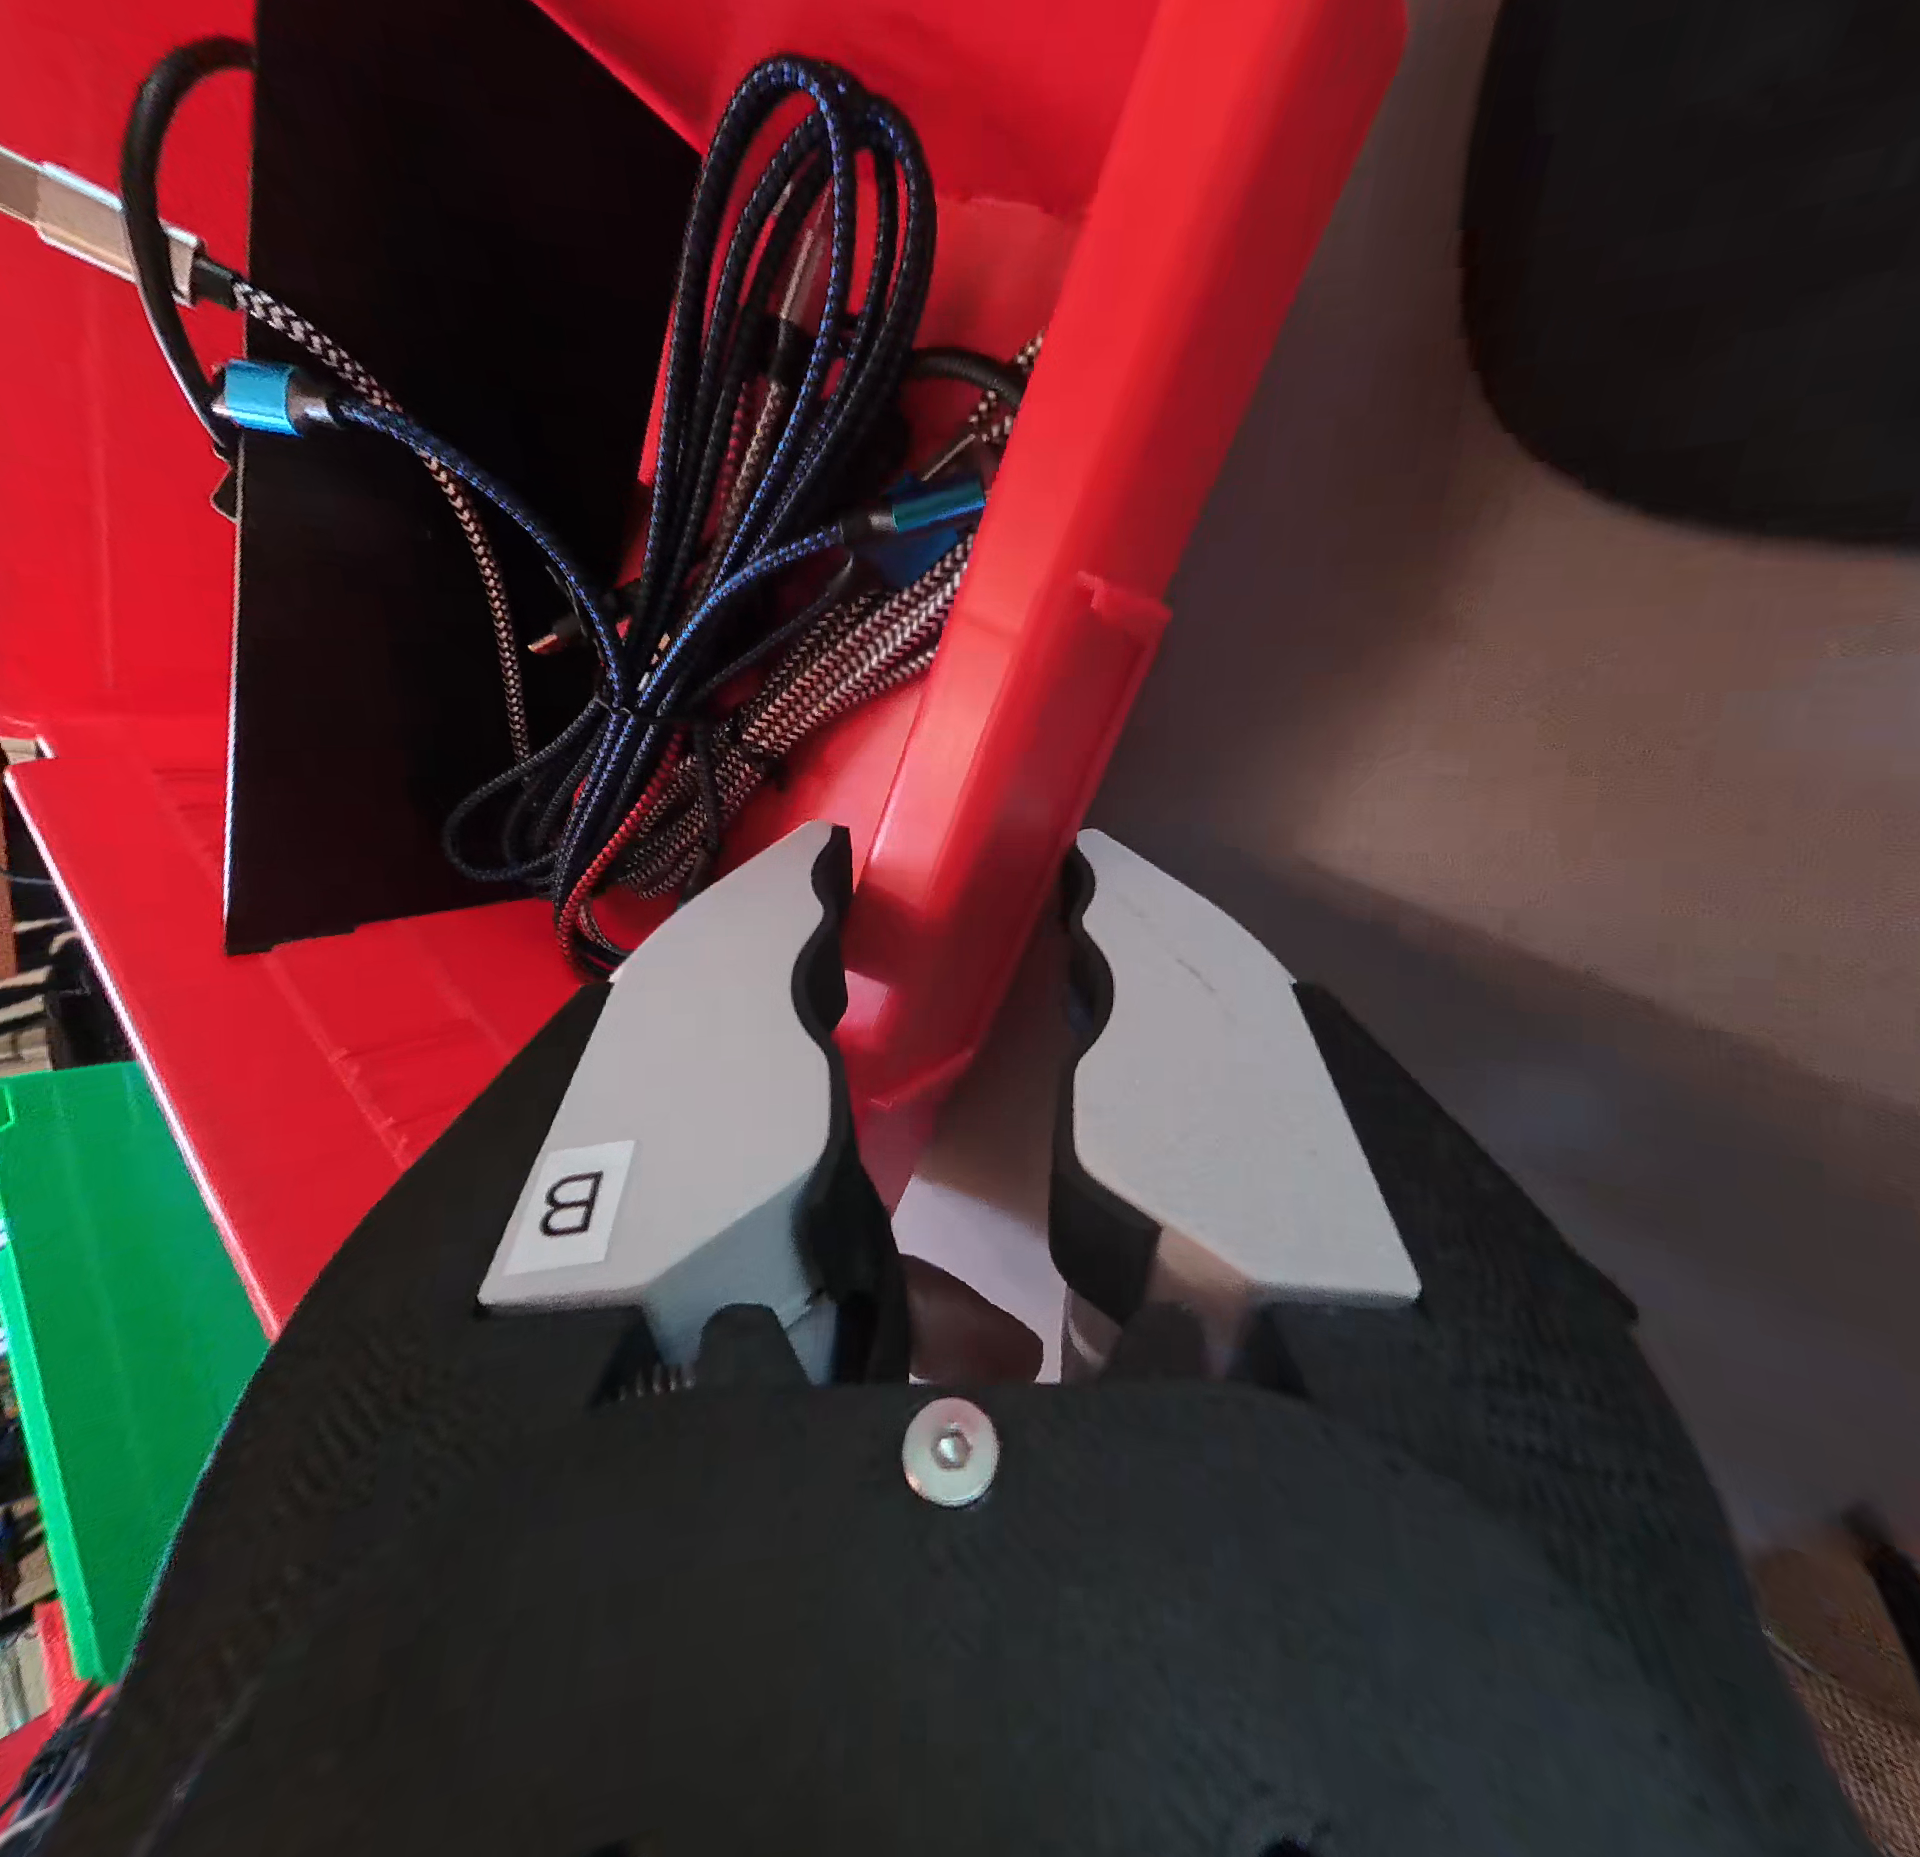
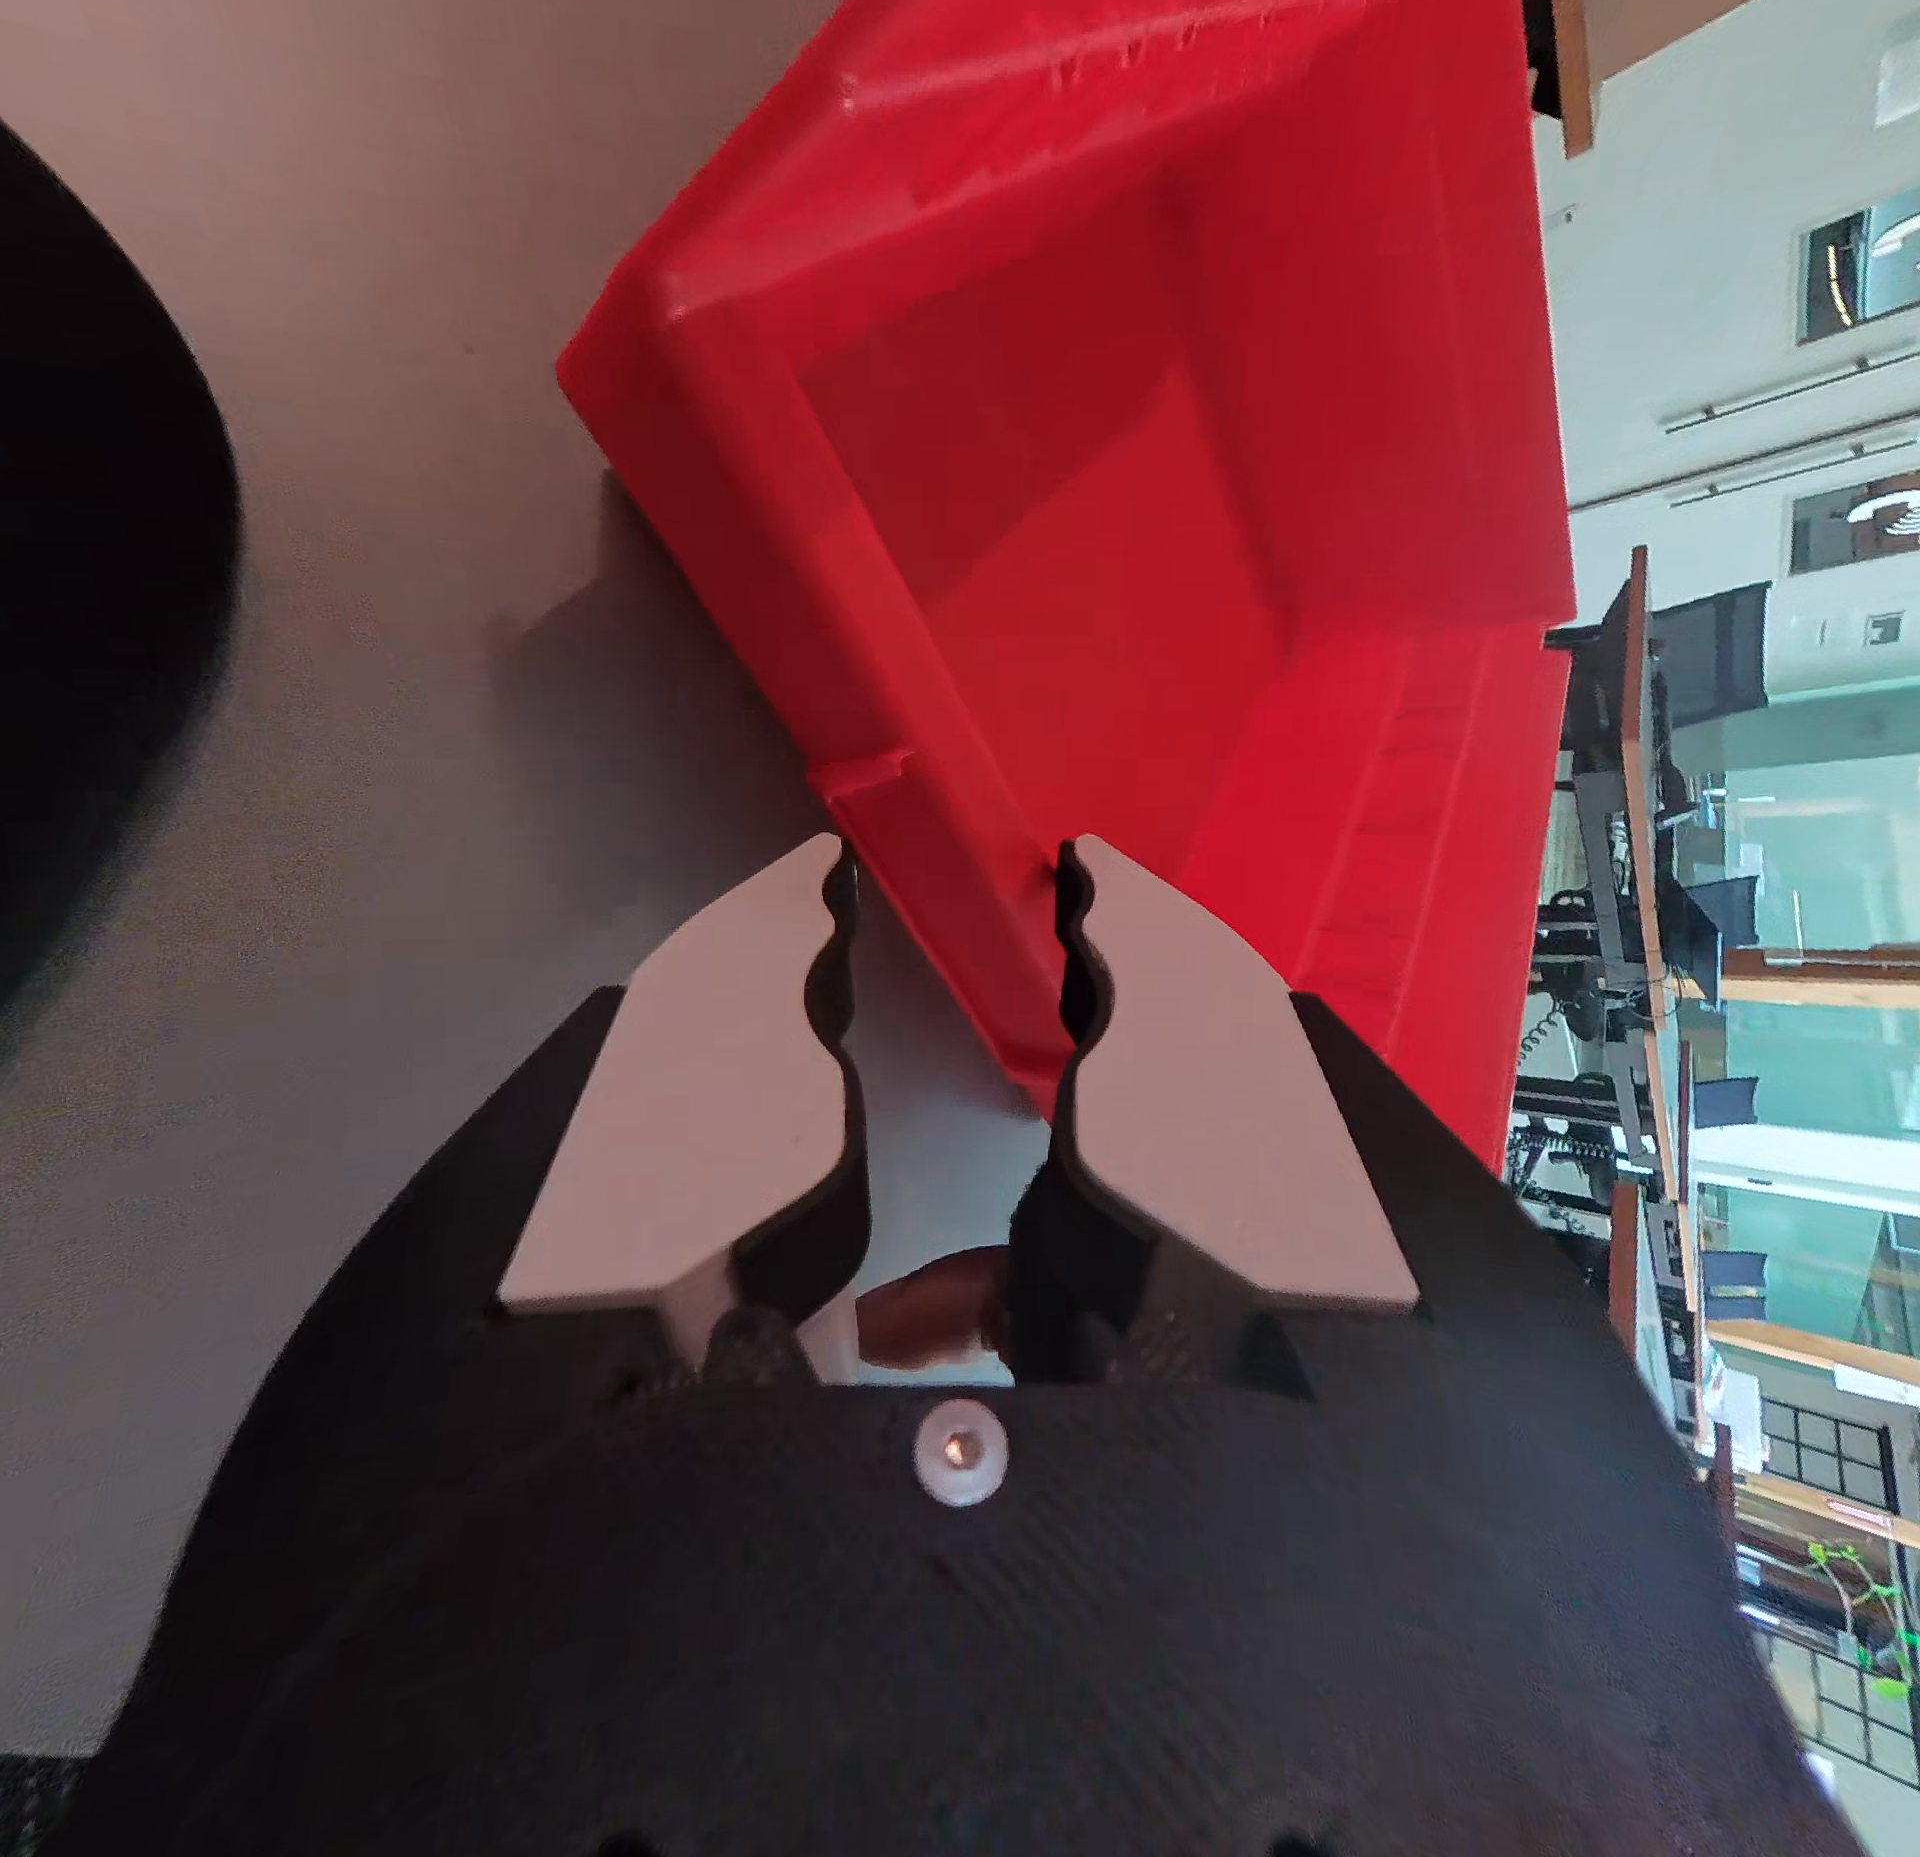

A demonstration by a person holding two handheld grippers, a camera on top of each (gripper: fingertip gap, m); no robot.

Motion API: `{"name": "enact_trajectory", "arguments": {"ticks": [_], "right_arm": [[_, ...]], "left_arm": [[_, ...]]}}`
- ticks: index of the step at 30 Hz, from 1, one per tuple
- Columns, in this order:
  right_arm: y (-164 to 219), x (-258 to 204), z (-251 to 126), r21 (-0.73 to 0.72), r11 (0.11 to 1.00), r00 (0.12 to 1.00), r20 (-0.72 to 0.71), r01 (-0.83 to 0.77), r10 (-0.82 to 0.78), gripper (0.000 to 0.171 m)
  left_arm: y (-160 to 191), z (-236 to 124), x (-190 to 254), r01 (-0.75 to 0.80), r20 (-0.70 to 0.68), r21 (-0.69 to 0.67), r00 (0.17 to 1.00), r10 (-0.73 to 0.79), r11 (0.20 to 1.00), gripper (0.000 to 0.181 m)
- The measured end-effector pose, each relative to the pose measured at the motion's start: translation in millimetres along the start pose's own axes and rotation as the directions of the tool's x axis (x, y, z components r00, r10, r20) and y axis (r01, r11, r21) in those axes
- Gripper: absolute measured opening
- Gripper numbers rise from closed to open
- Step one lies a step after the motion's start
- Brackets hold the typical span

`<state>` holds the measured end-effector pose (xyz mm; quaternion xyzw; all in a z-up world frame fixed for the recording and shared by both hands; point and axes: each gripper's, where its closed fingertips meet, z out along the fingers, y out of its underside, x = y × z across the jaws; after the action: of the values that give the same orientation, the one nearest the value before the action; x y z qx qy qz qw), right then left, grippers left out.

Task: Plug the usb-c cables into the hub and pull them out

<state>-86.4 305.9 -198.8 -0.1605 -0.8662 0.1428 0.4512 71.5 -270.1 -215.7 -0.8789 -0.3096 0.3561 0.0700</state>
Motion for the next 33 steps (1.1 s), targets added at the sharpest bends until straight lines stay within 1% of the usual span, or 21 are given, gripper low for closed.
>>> {"name": "enact_trajectory", "arguments": {"ticks": [1, 5, 8, 10, 11, 12, 14, 15, 16, 17, 18, 19, 20, 21, 22, 23, 24, 25, 27, 30, 33], "right_arm": [[6.2, 2.5, -1.4, 0.003, 1.0, 1.0, -0.005, -0.019, 0.019, 0.036], [33.3, 10.3, -10.0, -0.012, 0.999, 0.998, -0.029, -0.053, 0.052, 0.037], [48.0, 12.9, -17.0, -0.02, 0.997, 0.996, -0.041, -0.074, 0.073, 0.038], [52.7, 13.1, -20.8, -0.007, 0.995, 0.995, -0.041, -0.097, 0.096, 0.039], [52.4, 12.7, -23.3, 0.012, 0.992, 0.991, -0.028, -0.128, 0.128, 0.044], [49.6, 13.7, -27.3, 0.046, 0.985, 0.985, -0.014, -0.169, 0.17, 0.056], [37.6, 21.1, -41.1, 0.166, 0.951, 0.965, 0.013, -0.261, 0.263, 0.072], [28.1, 27.7, -51.4, 0.254, 0.915, 0.948, 0.031, -0.315, 0.318, 0.076], [17.7, 36.1, -63.6, 0.351, 0.86, 0.925, 0.053, -0.37, 0.376, 0.08], [7.6, 46.6, -77.4, 0.453, 0.788, 0.899, 0.076, -0.416, 0.431, 0.085], [-1.4, 58.1, -92.6, 0.555, 0.699, 0.87, 0.099, -0.451, 0.483, 0.09], [-8.9, 69.9, -108.8, 0.65, 0.596, 0.84, 0.126, -0.472, 0.528, 0.093], [-14.8, 80.8, -125.5, 0.735, 0.481, 0.811, 0.157, -0.477, 0.564, 0.096], [-17.8, 89.8, -140.7, 0.796, 0.372, 0.782, 0.193, -0.478, 0.592, 0.097], [-18.5, 96.1, -152.4, 0.83, 0.284, 0.758, 0.23, -0.48, 0.61, 0.097], [-18.0, 100.5, -160.7, 0.848, 0.219, 0.738, 0.258, -0.482, 0.623, 0.097], [-16.9, 103.5, -166.4, 0.86, 0.18, 0.725, 0.27, -0.478, 0.633, 0.097], [-16.2, 105.0, -170.5, 0.87, 0.162, 0.722, 0.268, -0.466, 0.638, 0.096], [-15.0, 106.3, -175.3, 0.885, 0.172, 0.728, 0.231, -0.433, 0.645, 0.094], [-12.8, 107.3, -178.0, 0.89, 0.216, 0.74, 0.176, -0.401, 0.649, 0.091], [-10.3, 109.3, -181.6, 0.897, 0.211, 0.735, 0.164, -0.389, 0.658, 0.089]], "left_arm": [[7.7, -4.5, 0.5, -0.001, 0.005, 0.019, 1.0, 0.001, 1.0, 0.039], [35.5, -20.5, 1.3, -0.031, 0.032, 0.067, 0.999, 0.029, 0.997, 0.039], [55.8, -28.8, -3.8, -0.007, 0.078, 0.083, 0.997, 0.001, 0.997, 0.042], [62.7, -33.2, -5.3, 0.005, 0.109, 0.089, 0.994, -0.015, 0.996, 0.044], [63.9, -35.0, -5.3, 0.018, 0.121, 0.089, 0.992, -0.028, 0.996, 0.046], [63.8, -36.8, -4.9, 0.044, 0.123, 0.094, 0.991, -0.056, 0.995, 0.047], [56.8, -43.5, -2.4, 0.122, 0.081, 0.149, 0.988, -0.135, 0.981, 0.048], [49.3, -49.9, -1.5, 0.166, 0.043, 0.204, 0.983, -0.179, 0.965, 0.05], [40.8, -58.0, -2.2, 0.218, 0.006, 0.267, 0.974, -0.227, 0.939, 0.051], [28.1, -69.4, -6.3, 0.271, -0.028, 0.36, 0.96, -0.28, 0.893, 0.052], [11.4, -84.8, -12.0, 0.311, -0.067, 0.477, 0.946, -0.319, 0.822, 0.053], [-5.4, -101.9, -22.3, 0.345, -0.093, 0.592, 0.927, -0.363, 0.729, 0.054], [-18.0, -115.9, -34.4, 0.375, -0.109, 0.668, 0.904, -0.414, 0.643, 0.054], [-25.9, -122.1, -43.1, 0.387, -0.108, 0.693, 0.889, -0.444, 0.608, 0.055], [-29.4, -120.5, -50.3, 0.38, -0.067, 0.679, 0.884, -0.462, 0.628, 0.055], [-30.4, -113.9, -57.2, 0.354, 0.005, 0.64, 0.886, -0.464, 0.682, 0.055], [-31.4, -105.4, -62.5, 0.323, 0.074, 0.588, 0.892, -0.447, 0.741, 0.056], [-33.1, -95.8, -65.7, 0.297, 0.118, 0.529, 0.902, -0.415, 0.795, 0.055], [-38.0, -77.9, -70.2, 0.256, 0.15, 0.433, 0.925, -0.349, 0.864, 0.055], [-50.7, -60.0, -81.8, 0.212, 0.154, 0.388, 0.945, -0.29, 0.897, 0.048], [-60.7, -47.8, -96.7, 0.142, 0.198, 0.34, 0.956, -0.218, 0.93, 0.042]]}}
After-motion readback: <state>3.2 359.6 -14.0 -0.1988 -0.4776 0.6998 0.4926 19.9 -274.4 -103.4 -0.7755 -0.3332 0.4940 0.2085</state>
